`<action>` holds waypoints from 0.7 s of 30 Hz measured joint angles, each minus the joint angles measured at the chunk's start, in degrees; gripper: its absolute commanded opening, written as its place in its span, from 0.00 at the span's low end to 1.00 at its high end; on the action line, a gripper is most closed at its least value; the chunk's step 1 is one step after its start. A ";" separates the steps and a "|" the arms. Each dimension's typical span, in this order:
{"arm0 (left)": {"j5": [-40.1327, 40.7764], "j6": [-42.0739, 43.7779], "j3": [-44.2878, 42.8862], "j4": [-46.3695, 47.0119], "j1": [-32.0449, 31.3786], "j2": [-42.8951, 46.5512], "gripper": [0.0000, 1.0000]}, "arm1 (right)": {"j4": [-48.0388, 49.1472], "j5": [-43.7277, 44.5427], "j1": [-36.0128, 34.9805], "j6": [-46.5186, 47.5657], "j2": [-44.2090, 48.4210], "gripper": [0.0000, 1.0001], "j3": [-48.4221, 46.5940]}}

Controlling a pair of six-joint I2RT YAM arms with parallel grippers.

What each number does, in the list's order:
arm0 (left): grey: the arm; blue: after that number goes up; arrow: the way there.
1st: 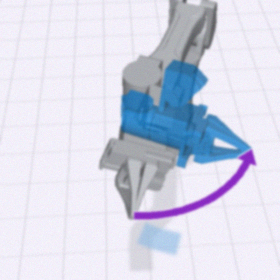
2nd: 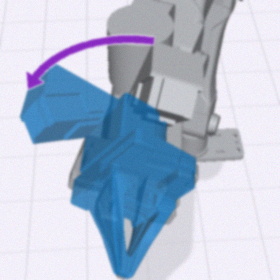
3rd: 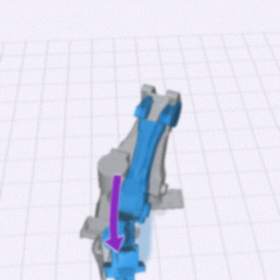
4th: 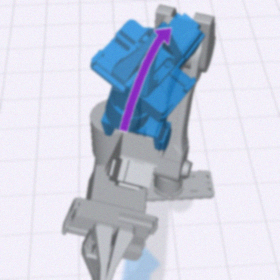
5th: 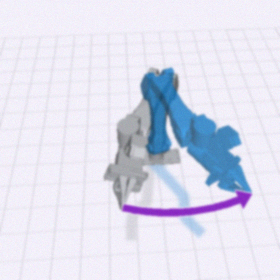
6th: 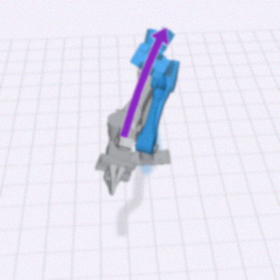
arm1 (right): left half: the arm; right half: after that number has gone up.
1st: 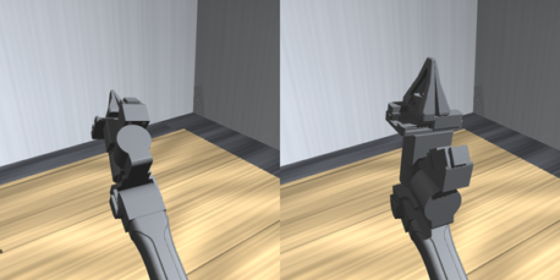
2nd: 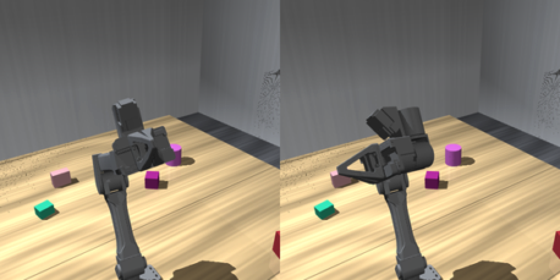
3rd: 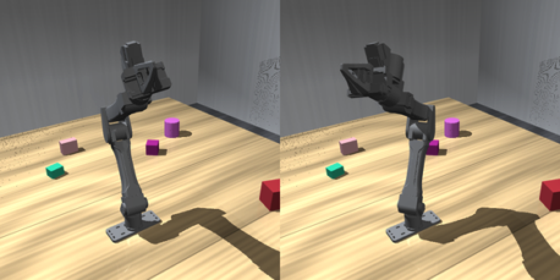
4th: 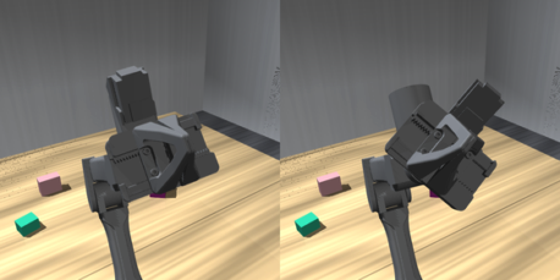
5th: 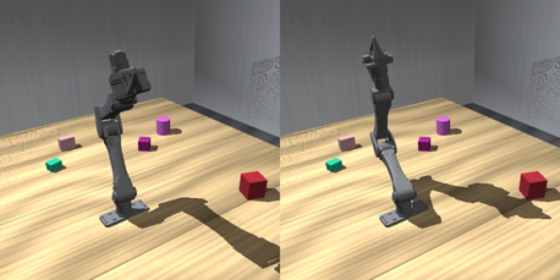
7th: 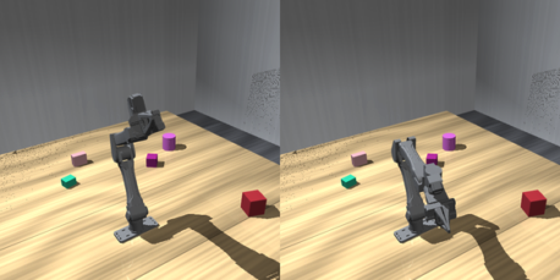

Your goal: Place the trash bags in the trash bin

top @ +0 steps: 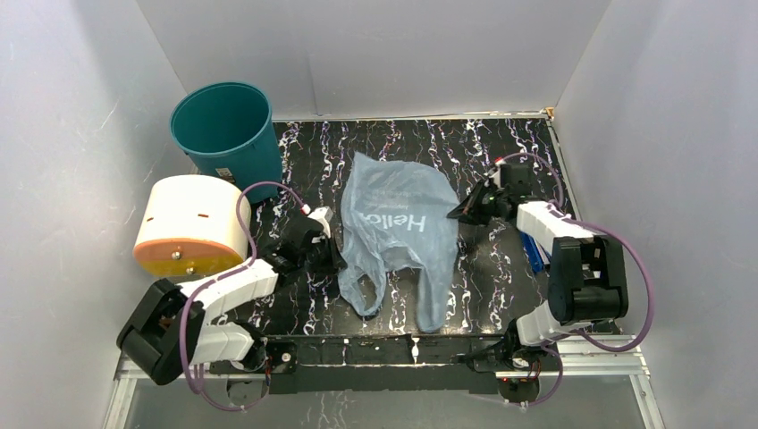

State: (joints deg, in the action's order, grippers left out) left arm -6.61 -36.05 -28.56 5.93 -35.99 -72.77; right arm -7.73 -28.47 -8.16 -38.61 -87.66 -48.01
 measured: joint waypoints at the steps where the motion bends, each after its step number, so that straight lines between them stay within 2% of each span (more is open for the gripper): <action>1: 0.87 0.15 0.09 -1.25 0.22 1.18 0.04 | -0.79 0.52 1.70 0.92 0.61 0.02 -0.55; 2: 1.40 0.31 0.15 -2.32 0.44 2.12 0.08 | -1.42 0.87 3.08 1.68 0.70 0.03 -1.25; 4: 2.08 0.59 0.37 -4.42 1.03 3.67 0.24 | -2.58 0.94 5.14 3.37 0.31 0.03 -2.75; 7: 3.17 0.79 0.46 -7.39 1.38 4.09 0.28 | -3.02 -0.59 5.84 5.22 -0.90 0.04 -3.43; 8: 3.67 0.74 0.46 -8.28 1.40 4.11 0.37 | -3.23 -1.51 5.81 5.64 -1.46 0.04 -3.41; 9: 4.17 0.72 0.46 -9.03 1.40 4.24 0.52 | -3.37 -2.16 5.79 5.86 -1.92 0.05 -3.34; 10: 4.83 0.76 0.48 -9.88 1.40 4.55 0.60 | -3.43 -2.75 5.77 6.05 -2.43 0.06 -3.08; 17: 7.06 0.57 -0.63 -14.47 1.42 9.53 0.71 | -5.44 -3.28 5.51 6.82 -2.89 0.08 -2.16; 21: 5.31 -0.24 -3.52 -12.79 1.42 11.08 0.74 | -5.92 -3.37 5.51 7.48 -2.89 0.09 -2.16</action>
State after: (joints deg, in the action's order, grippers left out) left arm -1.30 -36.29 -32.08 -6.85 -34.57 -61.69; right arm -13.65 -31.83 -2.66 -31.14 -90.54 -50.17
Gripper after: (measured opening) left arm 0.732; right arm 0.086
